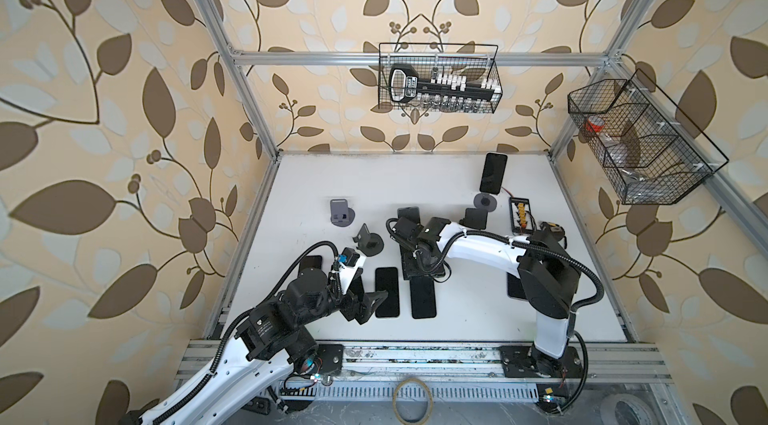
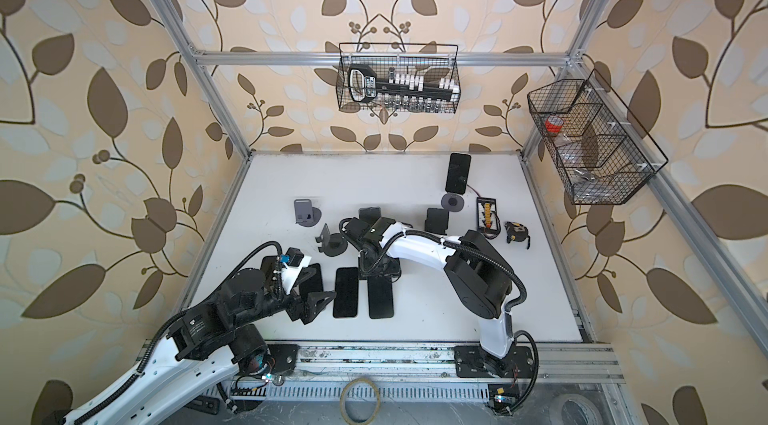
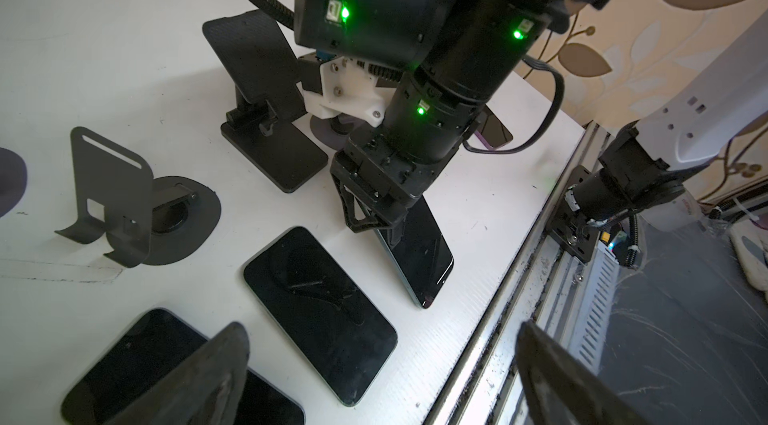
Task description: Remove the phone from the phone stand
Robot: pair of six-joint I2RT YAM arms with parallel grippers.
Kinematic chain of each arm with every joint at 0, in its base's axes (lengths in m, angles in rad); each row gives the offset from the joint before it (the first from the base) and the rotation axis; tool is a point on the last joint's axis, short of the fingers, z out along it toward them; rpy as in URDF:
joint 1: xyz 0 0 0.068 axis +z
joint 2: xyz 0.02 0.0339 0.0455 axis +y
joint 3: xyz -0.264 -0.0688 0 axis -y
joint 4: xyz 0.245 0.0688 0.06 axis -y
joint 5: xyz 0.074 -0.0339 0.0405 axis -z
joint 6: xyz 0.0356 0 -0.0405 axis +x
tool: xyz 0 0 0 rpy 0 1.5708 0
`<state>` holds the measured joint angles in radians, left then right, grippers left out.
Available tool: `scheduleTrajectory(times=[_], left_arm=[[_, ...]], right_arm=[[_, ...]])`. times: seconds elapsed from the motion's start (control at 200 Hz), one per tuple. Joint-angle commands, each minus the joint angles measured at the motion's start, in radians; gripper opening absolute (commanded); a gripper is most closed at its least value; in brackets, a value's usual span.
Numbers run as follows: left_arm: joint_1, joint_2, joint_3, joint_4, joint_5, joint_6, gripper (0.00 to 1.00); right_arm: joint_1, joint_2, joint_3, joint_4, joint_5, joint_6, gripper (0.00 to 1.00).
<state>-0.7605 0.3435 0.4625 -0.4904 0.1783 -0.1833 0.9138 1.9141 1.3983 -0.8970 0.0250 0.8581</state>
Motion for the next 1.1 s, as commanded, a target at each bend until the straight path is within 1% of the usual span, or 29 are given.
scheduleTrajectory(times=[0.0,0.16,0.305,0.49,0.56,0.725,0.85,0.92,0.94,0.96,1.095], left_arm=[[-0.007,-0.004,-0.010,0.048,-0.025,0.006,0.99],[-0.007,0.019,-0.006,0.047,-0.069,-0.002,0.99],[-0.007,0.049,0.018,0.006,-0.074,-0.010,0.99],[-0.007,0.033,0.016,0.004,-0.083,-0.015,0.99],[-0.007,0.024,0.019,0.001,-0.086,-0.013,0.99],[-0.007,-0.004,0.020,-0.009,-0.103,-0.016,0.99],[-0.007,-0.020,0.020,-0.012,-0.114,-0.016,0.99],[-0.007,-0.028,0.020,-0.013,-0.124,-0.018,0.99],[-0.007,-0.030,0.021,-0.014,-0.126,-0.018,0.99],[-0.007,-0.034,0.020,-0.016,-0.130,-0.018,0.99],[-0.007,-0.062,0.019,-0.025,-0.172,-0.027,0.99]], right_arm=[[-0.004,0.009,0.013,-0.010,-0.013,-0.005,0.41],[-0.008,0.043,0.045,-0.005,-0.041,-0.010,0.44],[-0.007,0.065,0.065,-0.013,-0.036,-0.004,0.50],[-0.007,0.067,0.065,-0.017,-0.030,0.003,0.60],[-0.008,0.063,0.058,-0.021,-0.030,0.011,0.66],[-0.007,0.050,0.067,-0.032,-0.029,0.035,0.71],[-0.004,0.052,0.089,-0.045,-0.054,0.047,0.76],[0.005,0.056,0.111,-0.060,-0.052,0.050,0.82],[0.008,0.057,0.117,-0.063,-0.050,0.050,0.89],[0.011,0.057,0.125,-0.068,-0.049,0.050,0.91],[0.022,0.062,0.164,-0.114,-0.045,0.054,0.92]])
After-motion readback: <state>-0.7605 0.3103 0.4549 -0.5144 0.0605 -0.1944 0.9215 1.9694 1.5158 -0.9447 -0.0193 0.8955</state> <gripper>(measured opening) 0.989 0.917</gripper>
